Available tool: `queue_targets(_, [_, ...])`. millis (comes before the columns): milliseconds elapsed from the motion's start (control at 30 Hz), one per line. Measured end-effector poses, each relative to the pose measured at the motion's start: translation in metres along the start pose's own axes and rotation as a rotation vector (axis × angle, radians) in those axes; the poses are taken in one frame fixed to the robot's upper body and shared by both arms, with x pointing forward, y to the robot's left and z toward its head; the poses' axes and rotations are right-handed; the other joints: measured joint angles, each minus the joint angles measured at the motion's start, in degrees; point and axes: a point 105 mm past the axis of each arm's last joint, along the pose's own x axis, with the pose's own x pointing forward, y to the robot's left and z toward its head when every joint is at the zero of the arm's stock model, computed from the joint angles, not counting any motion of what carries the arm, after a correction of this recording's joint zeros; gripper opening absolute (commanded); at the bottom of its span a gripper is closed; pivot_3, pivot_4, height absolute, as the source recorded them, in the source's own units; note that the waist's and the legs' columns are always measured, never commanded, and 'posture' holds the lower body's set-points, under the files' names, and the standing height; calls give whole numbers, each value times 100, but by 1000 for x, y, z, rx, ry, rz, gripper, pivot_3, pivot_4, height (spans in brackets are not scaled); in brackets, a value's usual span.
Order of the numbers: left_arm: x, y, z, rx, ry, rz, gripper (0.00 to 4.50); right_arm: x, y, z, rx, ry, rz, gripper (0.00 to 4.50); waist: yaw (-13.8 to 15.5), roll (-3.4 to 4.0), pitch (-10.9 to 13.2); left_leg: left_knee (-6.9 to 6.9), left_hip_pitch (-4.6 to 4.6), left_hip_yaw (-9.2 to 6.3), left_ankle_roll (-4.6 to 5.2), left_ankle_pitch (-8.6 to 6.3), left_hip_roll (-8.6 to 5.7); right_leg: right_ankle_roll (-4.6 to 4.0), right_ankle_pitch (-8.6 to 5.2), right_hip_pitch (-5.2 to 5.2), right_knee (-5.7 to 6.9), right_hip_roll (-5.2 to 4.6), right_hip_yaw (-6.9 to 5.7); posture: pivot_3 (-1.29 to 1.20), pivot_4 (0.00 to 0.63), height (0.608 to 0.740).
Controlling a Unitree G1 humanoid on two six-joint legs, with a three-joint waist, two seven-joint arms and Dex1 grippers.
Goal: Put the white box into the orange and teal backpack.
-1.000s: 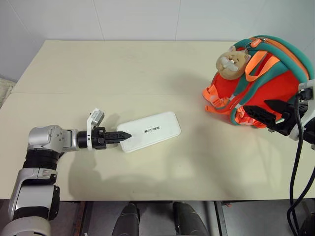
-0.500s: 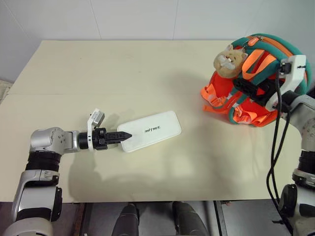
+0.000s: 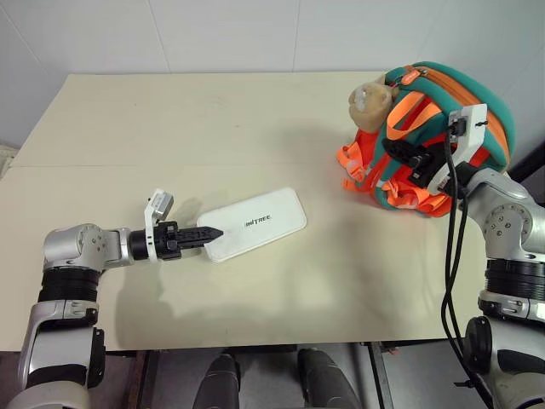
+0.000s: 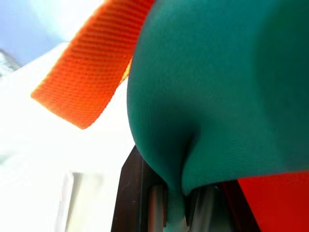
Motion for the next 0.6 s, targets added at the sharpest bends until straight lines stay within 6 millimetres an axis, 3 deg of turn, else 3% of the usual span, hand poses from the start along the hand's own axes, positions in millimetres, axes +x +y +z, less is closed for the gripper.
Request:
queue_targets(200, [-11,4,8,16,-51,27,1271,7,18,3,51,-12,129,73,-22,0,0,-3,0,-1,0,0,2,0,0,-2,0,2,0,0,150,740])
queue_targets(400, [-32,6,27,69,-113,97,1271,4,81,19,176,-25,501,73,-70,3,2,-11,-3,-3,0,0,2,0,0,-6,-4,2,-1,0,150,740])
queue_targets(600, [-57,8,41,119,-183,151,1271,-23,141,33,307,31,856,73,-99,3,2,-39,-8,-5,0,0,4,-6,-7,-15,-16,-1,-3,0,150,740])
